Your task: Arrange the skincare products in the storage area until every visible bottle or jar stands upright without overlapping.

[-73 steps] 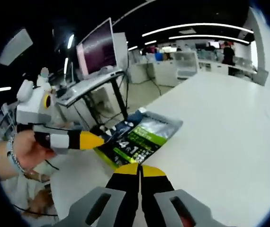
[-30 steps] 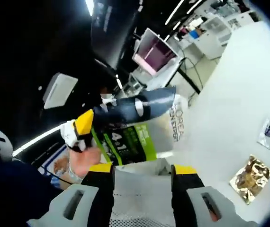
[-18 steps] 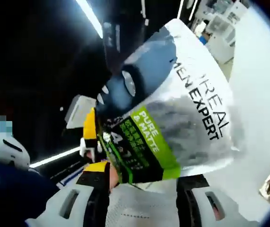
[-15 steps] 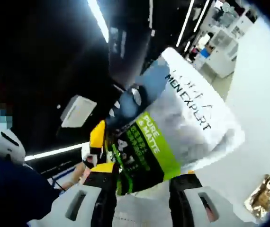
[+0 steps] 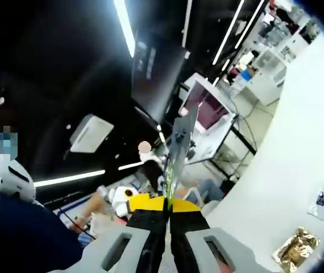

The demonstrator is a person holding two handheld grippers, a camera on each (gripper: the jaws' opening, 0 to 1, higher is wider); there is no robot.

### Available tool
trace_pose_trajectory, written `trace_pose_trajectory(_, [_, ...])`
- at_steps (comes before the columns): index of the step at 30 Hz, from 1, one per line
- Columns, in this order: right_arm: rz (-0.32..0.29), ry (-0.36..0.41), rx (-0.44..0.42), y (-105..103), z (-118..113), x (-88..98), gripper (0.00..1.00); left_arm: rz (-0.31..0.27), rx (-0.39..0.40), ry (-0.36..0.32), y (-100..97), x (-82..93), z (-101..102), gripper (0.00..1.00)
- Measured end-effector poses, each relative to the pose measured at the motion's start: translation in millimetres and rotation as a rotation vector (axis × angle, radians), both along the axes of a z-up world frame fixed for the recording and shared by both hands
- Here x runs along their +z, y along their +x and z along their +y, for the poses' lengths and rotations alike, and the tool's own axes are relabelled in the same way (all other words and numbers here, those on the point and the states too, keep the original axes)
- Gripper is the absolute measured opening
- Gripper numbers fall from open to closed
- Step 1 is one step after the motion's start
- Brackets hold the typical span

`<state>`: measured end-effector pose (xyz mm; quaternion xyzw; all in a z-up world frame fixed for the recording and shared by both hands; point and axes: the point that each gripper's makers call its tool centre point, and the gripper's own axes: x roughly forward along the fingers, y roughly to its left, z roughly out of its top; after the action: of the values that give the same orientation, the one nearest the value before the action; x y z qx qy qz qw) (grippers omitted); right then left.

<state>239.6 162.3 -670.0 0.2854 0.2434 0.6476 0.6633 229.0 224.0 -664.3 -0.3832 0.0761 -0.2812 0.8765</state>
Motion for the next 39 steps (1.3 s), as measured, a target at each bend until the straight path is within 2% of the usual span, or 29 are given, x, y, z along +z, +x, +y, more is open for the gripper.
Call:
trace_pose_trajectory(2, [-0.012,-0.010,0.037,-9,4,-0.1,0.00,-0.022,-0.031,0.022,-0.5,3.0,-6,0.11])
trace_pose_trajectory(4, [-0.043,-0.016,0.064,-15,7,0.0,0.00,0.007,-0.053,0.096,1.3,-7.0,-9,0.00])
trace_pose_trajectory(5, [-0.048,-0.020,0.057,-14,7,-0.2,0.00,0.006,-0.004,0.137,7.7,-11.3,-1,0.00])
trace_pose_trajectory(6, [-0.080,-0.059,0.032,-10,7,-6.0,0.00,0.002,-0.026,0.130,6.1,-11.3,-4,0.00])
trace_pose_trajectory(8, [-0.094,-0.087,0.025,-8,7,-10.5,0.00,0.021,-0.027,0.129,6.1,-14.8,-4,0.00])
trace_pose_trajectory(9, [-0.081,-0.139,-0.005,-2,7,-18.4,0.00,0.031,-0.007,0.183,8.8,-22.2,-2,0.00])
trace_pose_trajectory(11, [-0.114,-0.185,-0.078,11,5,-26.1,0.01,0.046,0.028,0.242,13.6,-31.2,0,0.00])
trace_pose_trajectory(12, [-0.168,-0.213,-0.127,20,2,-30.2,0.02,0.063,0.052,0.252,17.2,-37.2,2,0.00])
trace_pose_trajectory(13, [-0.184,-0.237,-0.146,23,0,-33.4,0.03,0.064,0.056,0.242,18.9,-38.7,2,0.00])
trace_pose_trajectory(15, [-0.171,-0.244,-0.131,22,1,-37.7,0.00,0.089,0.044,0.205,23.7,-46.4,2,0.00])
trace_pose_trajectory(21, [-0.202,-0.504,-0.233,50,-5,-87.3,0.00,0.203,0.016,0.317,45.4,-92.6,-1,0.00])
trace_pose_trajectory(22, [-0.226,-0.543,-0.238,53,-5,-95.0,0.00,0.222,0.008,0.333,48.6,-99.1,-1,0.00])
trace_pose_trajectory(23, [-0.293,-0.602,-0.250,59,-5,-106.1,0.00,0.239,-0.001,0.349,51.3,-105.0,-1,0.00])
trace_pose_trajectory(24, [-0.334,-0.634,-0.248,61,-4,-112.6,0.00,0.265,-0.022,0.374,56.0,-115.1,0,0.00])
trace_pose_trajectory(26, [-0.386,-0.695,-0.267,66,-3,-127.5,0.00,0.302,-0.048,0.409,62.8,-130.1,1,0.00])
trace_pose_trajectory(28, [-0.398,-0.733,-0.278,72,-2,-141.3,0.00,0.338,-0.047,0.417,68.1,-140.2,2,0.00])
trace_pose_trajectory(31, [-0.439,-0.777,-0.295,84,-1,-151.9,0.01,0.371,-0.059,0.437,78.3,-155.6,3,0.00])
trace_pose_trajectory(36, [-0.425,-0.823,-0.307,100,-4,-169.0,0.03,0.450,-0.069,0.433,87.9,-180.7,7,0.00])
trace_pose_trajectory(38, [-0.407,-0.835,-0.317,102,-6,-172.9,0.03,0.450,-0.069,0.446,89.3,-182.6,4,0.00])
trace_pose_trajectory(39, [-0.411,-0.841,-0.319,102,-7,-174.2,0.04,0.447,-0.073,0.476,90.6,-185.6,4,0.00])
